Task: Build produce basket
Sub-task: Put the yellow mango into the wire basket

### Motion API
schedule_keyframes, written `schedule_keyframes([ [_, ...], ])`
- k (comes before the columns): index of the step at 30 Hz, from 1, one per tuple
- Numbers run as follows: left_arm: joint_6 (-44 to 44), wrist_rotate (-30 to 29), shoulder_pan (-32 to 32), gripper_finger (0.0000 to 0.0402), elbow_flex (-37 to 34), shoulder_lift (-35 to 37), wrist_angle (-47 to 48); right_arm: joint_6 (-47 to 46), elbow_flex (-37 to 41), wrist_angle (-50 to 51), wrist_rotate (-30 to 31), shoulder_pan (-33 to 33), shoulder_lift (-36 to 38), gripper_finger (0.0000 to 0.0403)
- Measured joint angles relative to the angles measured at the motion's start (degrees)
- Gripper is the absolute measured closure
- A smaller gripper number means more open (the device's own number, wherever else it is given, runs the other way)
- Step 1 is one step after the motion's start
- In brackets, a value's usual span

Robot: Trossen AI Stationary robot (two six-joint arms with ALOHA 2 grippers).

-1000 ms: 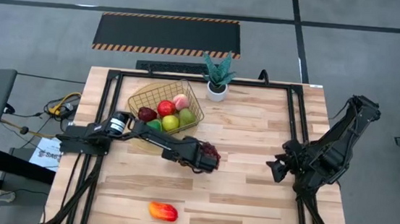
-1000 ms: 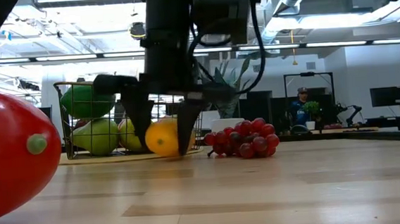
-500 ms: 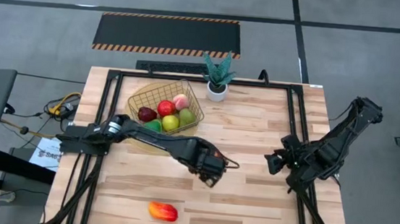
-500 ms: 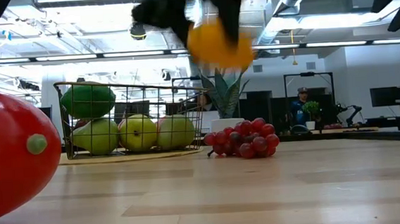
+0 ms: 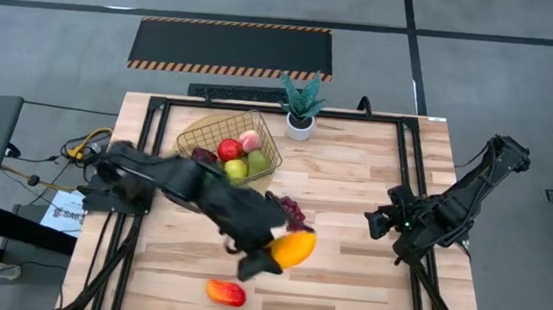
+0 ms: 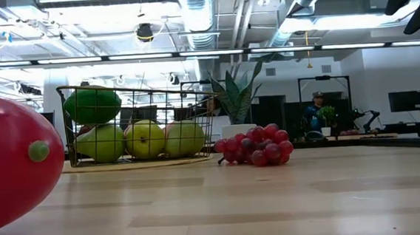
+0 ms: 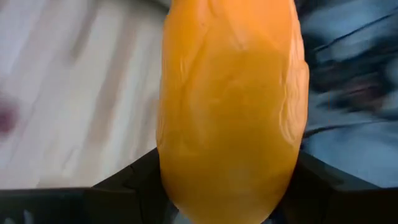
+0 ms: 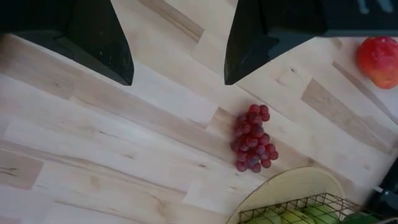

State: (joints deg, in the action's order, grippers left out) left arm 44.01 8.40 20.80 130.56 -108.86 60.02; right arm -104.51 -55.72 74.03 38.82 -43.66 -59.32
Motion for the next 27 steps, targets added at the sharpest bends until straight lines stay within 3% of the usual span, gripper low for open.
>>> schedule_keyframes([
  [11, -5.0, -1.3, 1.1, 0.0181, 0.0, 9.6, -36.0, 0.0, 0.0, -0.3, 0.0, 0.0, 0.0, 0.0129],
  [18, -8.3, 12.3, 2.2, 0.0181, 0.0, 9.9, -54.9, 0.0, 0.0, -0.3, 0.0, 0.0, 0.0, 0.0129],
  [22, -14.3, 18.6, 3.8, 0.0181, 0.0, 9.9, -54.5, 0.0, 0.0, -0.3, 0.0, 0.0, 0.0, 0.0129],
  [27, -22.5, 18.5, 5.5, 0.0181, 0.0, 9.8, -46.4, 0.0, 0.0, -0.3, 0.0, 0.0, 0.0, 0.0129],
])
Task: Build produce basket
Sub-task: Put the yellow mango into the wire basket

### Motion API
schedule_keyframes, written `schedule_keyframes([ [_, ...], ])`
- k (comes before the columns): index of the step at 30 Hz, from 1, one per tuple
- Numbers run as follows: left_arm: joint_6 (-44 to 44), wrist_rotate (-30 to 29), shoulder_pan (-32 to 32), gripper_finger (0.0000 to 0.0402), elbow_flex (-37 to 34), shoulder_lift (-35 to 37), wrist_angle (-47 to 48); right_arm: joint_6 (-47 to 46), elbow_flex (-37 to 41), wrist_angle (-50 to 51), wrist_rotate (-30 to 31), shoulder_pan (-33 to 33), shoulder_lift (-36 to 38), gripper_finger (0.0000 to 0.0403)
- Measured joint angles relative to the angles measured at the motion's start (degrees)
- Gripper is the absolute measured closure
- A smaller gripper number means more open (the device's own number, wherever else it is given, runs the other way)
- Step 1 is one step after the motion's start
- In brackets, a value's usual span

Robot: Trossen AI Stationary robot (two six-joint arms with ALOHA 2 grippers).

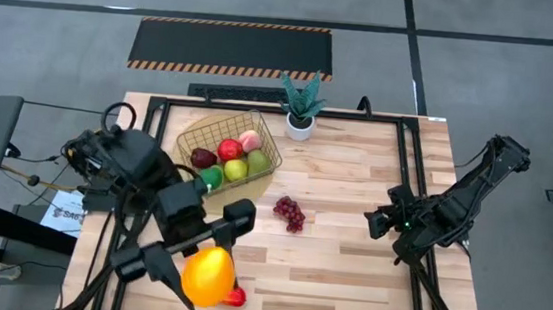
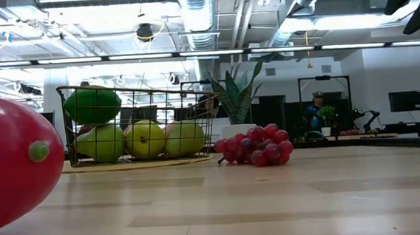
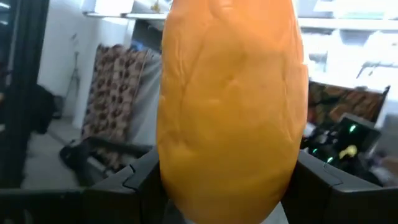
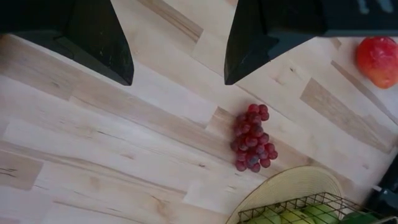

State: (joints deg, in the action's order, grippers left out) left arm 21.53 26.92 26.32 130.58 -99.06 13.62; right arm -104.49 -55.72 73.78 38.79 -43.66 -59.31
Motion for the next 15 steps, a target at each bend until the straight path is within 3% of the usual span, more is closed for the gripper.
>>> schedule_keyframes([
  [3, -2.7, -1.9, 0.1, 0.0181, 0.0, 0.0, 4.1, 0.0, 0.0, 0.0, 0.0, 0.0, 0.0, 0.0129],
  [8, -5.0, -17.8, 0.1, 0.0181, 0.0, 0.4, 22.9, 0.0, 0.0, 0.0, 0.0, 0.0, 0.0, 0.0129],
  [15, -1.7, -51.2, -0.1, 0.0181, 0.0, 0.5, 52.4, 0.0, 0.0, 0.0, -0.2, 0.0, 0.0, 0.0129],
])
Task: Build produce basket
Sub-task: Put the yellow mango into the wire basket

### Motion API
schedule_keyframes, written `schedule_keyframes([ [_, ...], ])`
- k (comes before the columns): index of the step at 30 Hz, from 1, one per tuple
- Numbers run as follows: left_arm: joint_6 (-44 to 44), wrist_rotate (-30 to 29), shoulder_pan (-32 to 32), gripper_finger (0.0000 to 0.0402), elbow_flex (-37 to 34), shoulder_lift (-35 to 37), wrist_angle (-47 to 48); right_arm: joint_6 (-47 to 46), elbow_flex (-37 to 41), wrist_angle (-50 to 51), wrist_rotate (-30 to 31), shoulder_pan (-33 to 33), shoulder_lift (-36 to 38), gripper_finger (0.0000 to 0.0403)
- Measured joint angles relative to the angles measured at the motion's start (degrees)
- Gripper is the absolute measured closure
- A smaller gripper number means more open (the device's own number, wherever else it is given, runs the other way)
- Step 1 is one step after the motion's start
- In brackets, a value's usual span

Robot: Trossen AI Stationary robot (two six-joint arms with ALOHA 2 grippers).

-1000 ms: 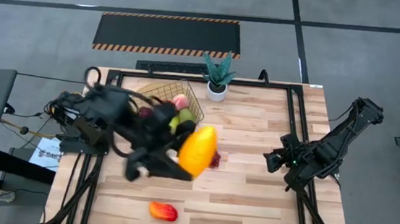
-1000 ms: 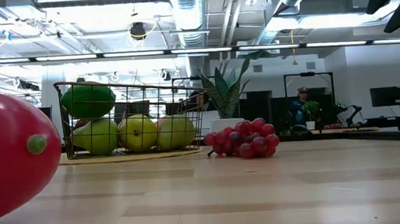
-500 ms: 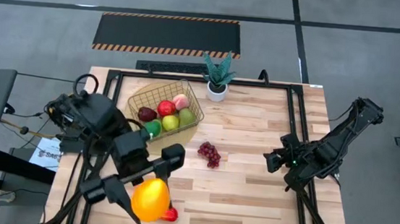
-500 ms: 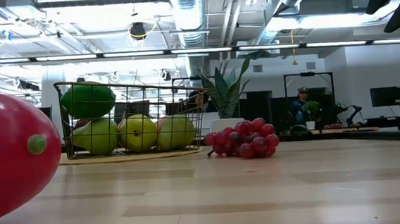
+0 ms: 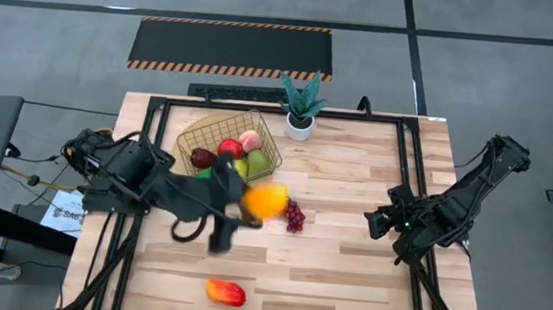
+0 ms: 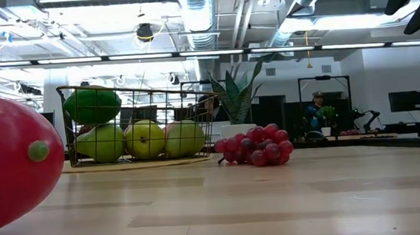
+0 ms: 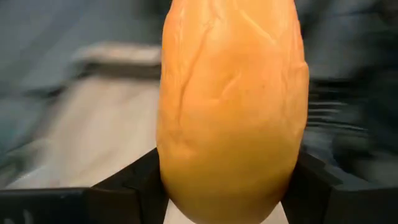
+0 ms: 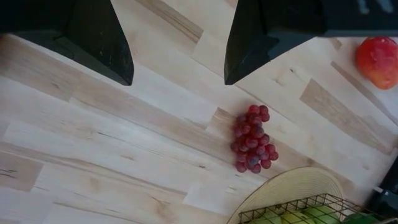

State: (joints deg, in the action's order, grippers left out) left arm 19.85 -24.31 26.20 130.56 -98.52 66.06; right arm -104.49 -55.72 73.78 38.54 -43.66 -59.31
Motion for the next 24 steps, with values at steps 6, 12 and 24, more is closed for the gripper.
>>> schedule_keyframes([
  [6, 22.0, -24.4, -3.4, 0.0181, -1.9, 0.0, 24.5, 0.0, 0.0, 0.0, -0.1, 0.0, 0.0, 0.0129],
  [12, 19.0, -17.5, -12.7, 0.0181, -13.8, 2.0, 21.0, 0.0, 0.0, 0.2, -0.2, 0.0, 0.0, 0.0129],
  [24, 17.3, -4.6, -32.4, 0.0181, -43.3, 2.2, 9.2, 0.1, 0.0, 0.3, -0.2, 0.0, 0.0, 0.0129],
])
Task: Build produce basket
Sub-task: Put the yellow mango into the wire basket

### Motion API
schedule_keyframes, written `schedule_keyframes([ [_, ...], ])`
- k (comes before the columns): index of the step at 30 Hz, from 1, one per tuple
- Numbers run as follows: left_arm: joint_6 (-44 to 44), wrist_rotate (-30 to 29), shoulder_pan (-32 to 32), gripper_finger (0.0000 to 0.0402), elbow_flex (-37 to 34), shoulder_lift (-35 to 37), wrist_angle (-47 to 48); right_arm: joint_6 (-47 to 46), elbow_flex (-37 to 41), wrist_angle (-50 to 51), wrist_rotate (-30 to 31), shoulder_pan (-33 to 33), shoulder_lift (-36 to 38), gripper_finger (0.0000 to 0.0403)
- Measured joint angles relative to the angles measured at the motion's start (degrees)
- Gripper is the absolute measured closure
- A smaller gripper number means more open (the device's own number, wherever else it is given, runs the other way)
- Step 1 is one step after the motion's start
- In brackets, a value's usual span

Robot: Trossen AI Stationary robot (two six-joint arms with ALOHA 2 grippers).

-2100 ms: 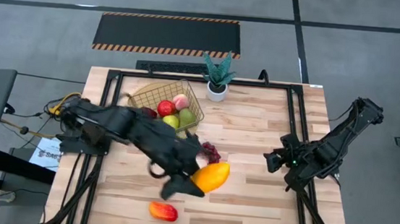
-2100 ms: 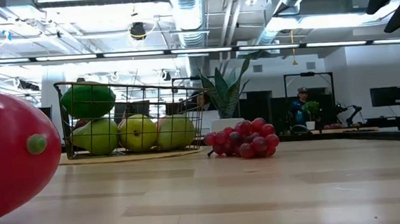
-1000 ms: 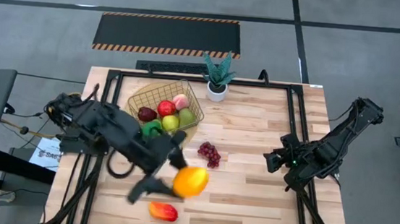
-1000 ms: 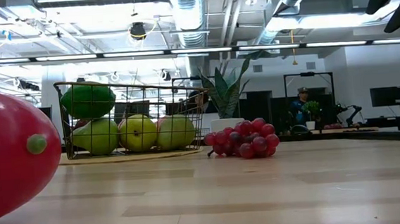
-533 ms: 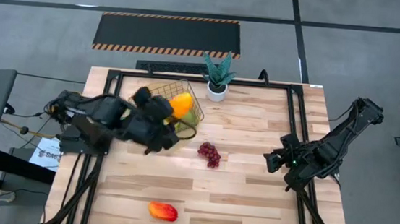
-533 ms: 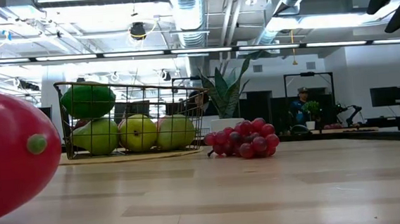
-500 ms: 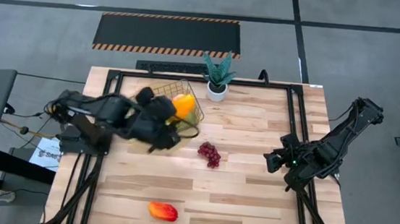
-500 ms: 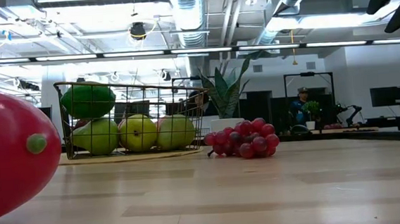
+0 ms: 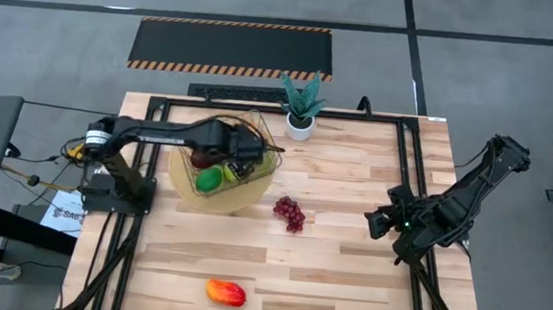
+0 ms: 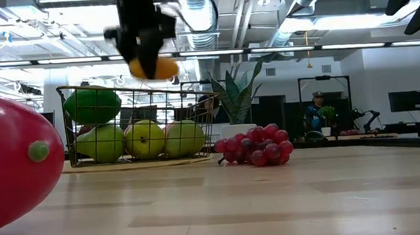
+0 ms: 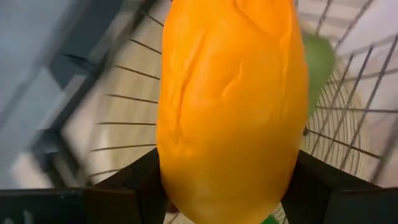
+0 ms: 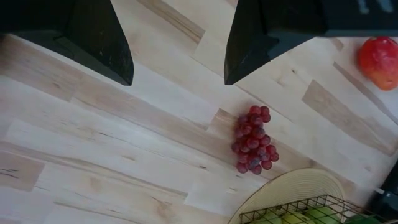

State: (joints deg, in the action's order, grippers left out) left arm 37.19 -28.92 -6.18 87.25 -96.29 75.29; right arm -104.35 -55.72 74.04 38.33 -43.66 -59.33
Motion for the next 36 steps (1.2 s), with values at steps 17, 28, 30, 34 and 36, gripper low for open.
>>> schedule_keyframes([
  [17, -5.1, 10.5, -11.3, 0.0181, -18.3, -0.2, -23.9, -0.2, 0.0, -0.3, 0.0, 0.0, 0.0, 0.0129],
  [28, -7.7, 14.0, -11.0, 0.0156, -18.7, -0.2, -26.5, -0.2, 0.0, -2.2, 0.1, 0.0, 0.0, 0.0129],
  [30, -8.2, 14.6, -10.6, 0.0129, -18.7, -0.2, -26.5, -0.2, 0.0, -2.9, 0.2, 0.0, 0.0, 0.0129],
  [34, -10.4, 17.4, -9.6, 0.0072, -16.8, -0.6, -23.7, -0.2, 0.0, -3.8, -0.1, 0.6, 0.0, 0.0129],
  [36, -12.2, 18.4, -9.6, 0.0055, -13.6, -0.7, -20.9, -0.2, 0.0, -4.5, -0.2, 1.0, 0.0, 0.0129],
])
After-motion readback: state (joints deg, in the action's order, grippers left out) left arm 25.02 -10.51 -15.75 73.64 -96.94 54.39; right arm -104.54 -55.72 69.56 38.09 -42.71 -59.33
